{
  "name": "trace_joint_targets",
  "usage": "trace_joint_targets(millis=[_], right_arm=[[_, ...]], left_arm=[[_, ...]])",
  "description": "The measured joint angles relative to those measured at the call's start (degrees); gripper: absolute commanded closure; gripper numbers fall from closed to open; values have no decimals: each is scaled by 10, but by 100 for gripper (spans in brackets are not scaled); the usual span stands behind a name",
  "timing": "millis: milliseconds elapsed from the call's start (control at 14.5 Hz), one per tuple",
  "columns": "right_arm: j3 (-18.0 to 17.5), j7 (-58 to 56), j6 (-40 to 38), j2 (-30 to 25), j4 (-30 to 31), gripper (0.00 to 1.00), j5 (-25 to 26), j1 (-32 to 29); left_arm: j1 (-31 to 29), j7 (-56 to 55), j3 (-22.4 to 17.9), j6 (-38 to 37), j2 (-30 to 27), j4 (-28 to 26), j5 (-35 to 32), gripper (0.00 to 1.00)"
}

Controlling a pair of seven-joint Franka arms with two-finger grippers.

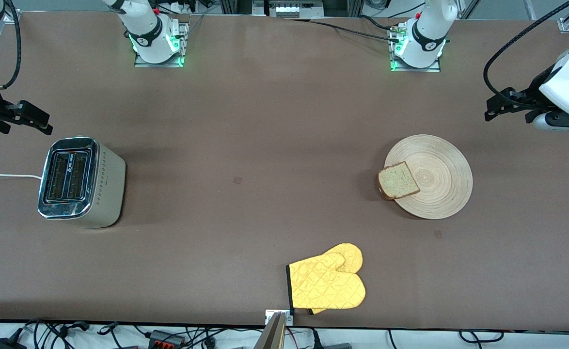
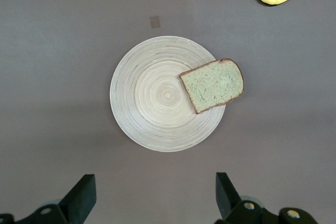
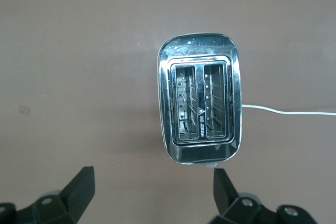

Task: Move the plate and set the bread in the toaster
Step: 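Reach the left gripper toward the rim of the wooden plate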

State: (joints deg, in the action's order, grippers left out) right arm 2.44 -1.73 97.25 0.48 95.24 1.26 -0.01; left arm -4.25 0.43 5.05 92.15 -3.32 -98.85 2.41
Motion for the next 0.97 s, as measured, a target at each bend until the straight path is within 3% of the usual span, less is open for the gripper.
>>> trace_joint_targets(millis=[414, 690, 966], right_arm=[[0, 0, -1, 0, 1, 0, 0, 0], [0, 0, -1, -1, 1, 0, 0, 0], [0, 0, -1, -2, 1, 0, 0, 0]], left_arm=[[-5, -1, -5, 0, 13, 0, 0, 0], [-71, 27, -10, 3, 99, 19, 51, 0], [-179, 207, -15, 7, 221, 41, 125, 0]])
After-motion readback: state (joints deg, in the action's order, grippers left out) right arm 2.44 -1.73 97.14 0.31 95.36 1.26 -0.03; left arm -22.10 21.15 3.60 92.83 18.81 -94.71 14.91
